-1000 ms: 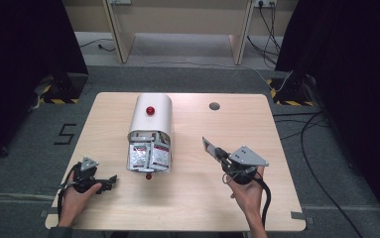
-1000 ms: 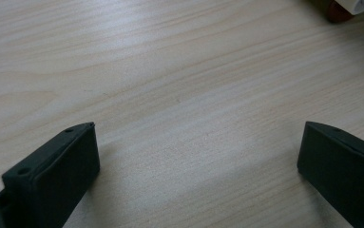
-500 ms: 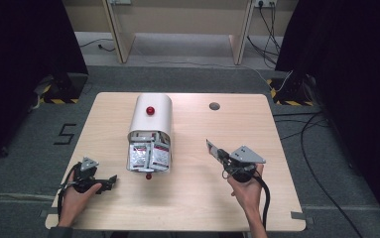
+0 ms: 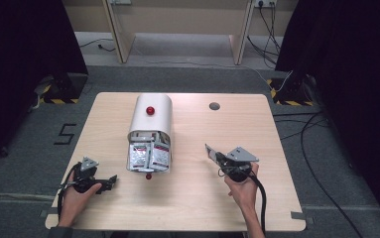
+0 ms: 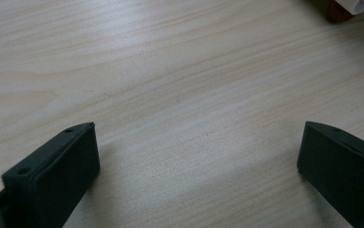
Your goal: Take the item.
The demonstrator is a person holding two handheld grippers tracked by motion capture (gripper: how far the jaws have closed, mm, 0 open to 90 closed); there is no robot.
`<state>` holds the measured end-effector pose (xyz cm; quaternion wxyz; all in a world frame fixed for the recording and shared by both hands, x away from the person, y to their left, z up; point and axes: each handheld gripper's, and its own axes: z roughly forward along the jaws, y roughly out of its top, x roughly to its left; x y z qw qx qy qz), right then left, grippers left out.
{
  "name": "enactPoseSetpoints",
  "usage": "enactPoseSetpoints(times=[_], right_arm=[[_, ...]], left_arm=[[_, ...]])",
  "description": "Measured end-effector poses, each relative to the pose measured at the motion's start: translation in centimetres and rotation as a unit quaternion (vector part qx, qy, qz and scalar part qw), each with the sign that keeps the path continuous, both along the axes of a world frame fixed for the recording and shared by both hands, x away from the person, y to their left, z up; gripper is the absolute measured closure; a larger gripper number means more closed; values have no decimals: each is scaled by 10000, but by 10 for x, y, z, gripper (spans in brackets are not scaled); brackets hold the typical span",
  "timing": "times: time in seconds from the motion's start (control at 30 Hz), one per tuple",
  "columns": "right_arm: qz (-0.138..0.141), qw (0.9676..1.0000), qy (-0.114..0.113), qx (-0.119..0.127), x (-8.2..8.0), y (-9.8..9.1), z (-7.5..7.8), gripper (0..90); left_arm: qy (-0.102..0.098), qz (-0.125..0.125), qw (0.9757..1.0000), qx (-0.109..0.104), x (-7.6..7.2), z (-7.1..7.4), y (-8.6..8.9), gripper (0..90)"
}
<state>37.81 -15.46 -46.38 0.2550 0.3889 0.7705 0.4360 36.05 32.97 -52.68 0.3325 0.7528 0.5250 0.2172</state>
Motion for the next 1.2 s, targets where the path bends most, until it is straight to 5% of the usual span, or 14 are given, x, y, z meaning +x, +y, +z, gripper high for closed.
enactPoseSetpoints(times=[0.57,1.2], right_arm=[[-318,9989,275,-214,17,-6,-25,882],[-381,9988,265,-184,23,-7,-26,876]], left_arm=[[0,0,10000,-1,0,0,0,0],[0,-1,10000,1,0,0,0,0]])
